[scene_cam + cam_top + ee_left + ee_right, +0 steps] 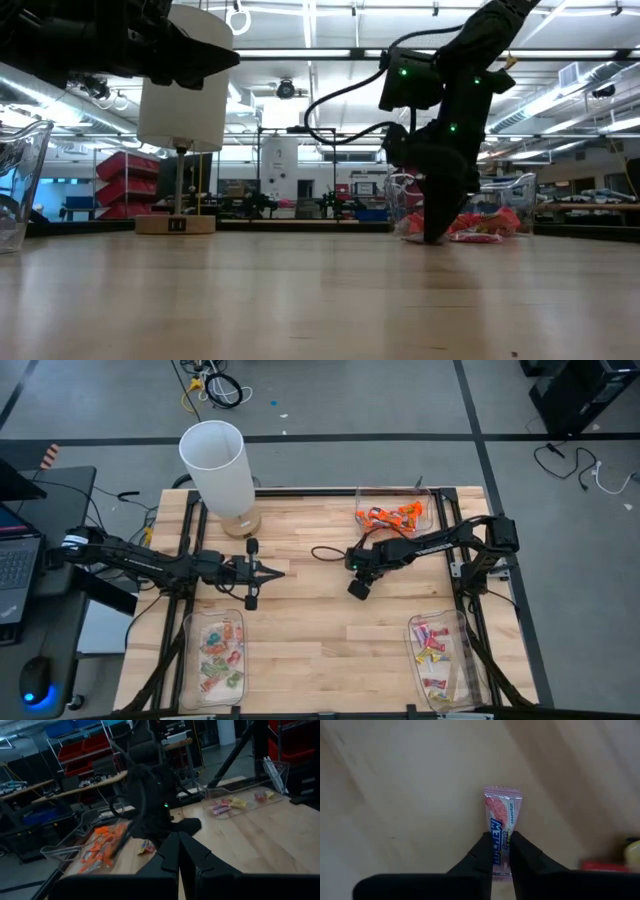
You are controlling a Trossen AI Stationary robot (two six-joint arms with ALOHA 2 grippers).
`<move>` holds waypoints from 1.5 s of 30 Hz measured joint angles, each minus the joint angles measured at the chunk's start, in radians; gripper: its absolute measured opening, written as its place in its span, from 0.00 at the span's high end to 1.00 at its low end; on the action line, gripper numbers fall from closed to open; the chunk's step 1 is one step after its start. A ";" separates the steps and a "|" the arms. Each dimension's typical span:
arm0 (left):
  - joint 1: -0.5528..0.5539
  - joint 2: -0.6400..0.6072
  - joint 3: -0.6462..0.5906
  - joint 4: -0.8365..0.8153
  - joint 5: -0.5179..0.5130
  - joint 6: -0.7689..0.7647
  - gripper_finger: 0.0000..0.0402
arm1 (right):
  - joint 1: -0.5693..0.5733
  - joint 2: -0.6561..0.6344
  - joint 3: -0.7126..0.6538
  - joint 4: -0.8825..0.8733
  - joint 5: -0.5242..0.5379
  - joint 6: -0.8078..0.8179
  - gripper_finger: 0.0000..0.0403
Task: Sort candy
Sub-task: Put the pink candy into the bottom right transparent bin
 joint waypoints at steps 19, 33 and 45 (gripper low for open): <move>0.000 0.000 0.000 -0.058 0.254 -0.109 0.99 | 0.091 -0.001 0.000 0.013 0.010 0.241 0.93; 0.000 0.000 0.000 -0.127 0.325 -0.109 0.99 | 0.104 -0.001 0.000 0.107 -0.001 0.549 0.94; 0.000 0.000 0.000 -0.190 0.324 -0.112 0.99 | 0.114 -0.001 0.000 0.220 0.047 0.734 0.95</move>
